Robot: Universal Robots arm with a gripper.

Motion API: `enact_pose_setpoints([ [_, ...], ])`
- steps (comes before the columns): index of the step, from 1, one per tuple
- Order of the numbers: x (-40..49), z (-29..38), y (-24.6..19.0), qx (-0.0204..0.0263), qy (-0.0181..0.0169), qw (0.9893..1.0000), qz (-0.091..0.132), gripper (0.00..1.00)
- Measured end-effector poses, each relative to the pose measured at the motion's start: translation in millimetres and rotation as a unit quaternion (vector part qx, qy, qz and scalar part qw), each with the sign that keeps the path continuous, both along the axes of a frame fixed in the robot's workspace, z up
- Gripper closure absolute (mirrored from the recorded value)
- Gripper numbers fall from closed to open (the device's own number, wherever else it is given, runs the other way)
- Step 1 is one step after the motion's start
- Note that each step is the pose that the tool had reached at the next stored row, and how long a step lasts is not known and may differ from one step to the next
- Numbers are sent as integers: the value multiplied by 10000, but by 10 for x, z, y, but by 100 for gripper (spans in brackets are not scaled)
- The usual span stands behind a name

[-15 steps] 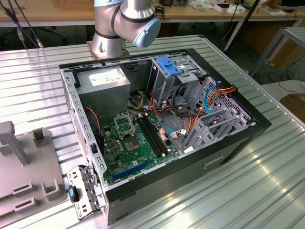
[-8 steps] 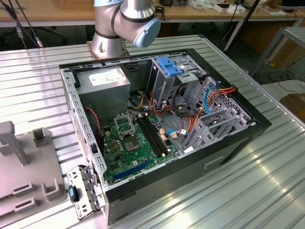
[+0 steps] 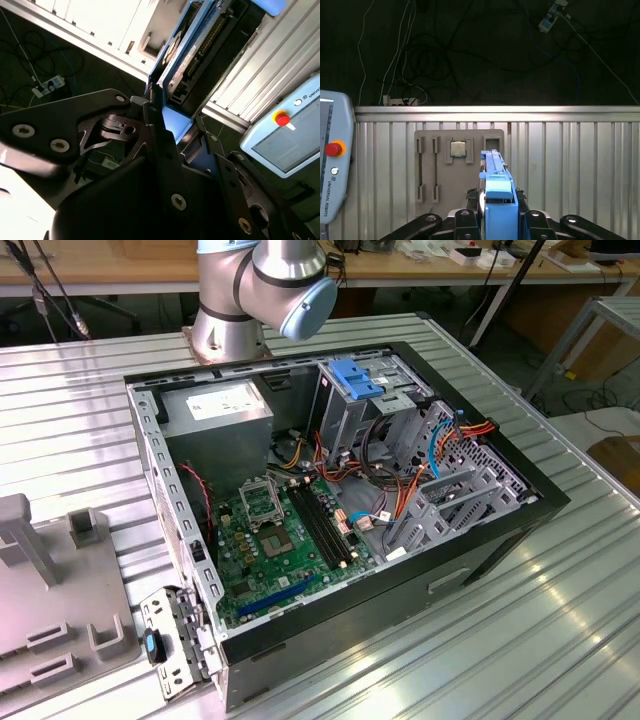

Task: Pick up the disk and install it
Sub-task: 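Pick up the disk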

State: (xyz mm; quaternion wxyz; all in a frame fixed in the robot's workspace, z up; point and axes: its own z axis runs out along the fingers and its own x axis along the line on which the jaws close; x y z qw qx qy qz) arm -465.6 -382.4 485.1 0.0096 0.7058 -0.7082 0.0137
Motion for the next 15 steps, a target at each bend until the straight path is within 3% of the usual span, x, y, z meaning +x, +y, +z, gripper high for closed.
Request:
enact_pose_setpoints([
  [5,0,157,0,-17,-12,10000,0,63],
  [11,0,286,0,-19,-17,10000,0,63],
  [15,0,456,0,-23,-21,10000,0,63],
])
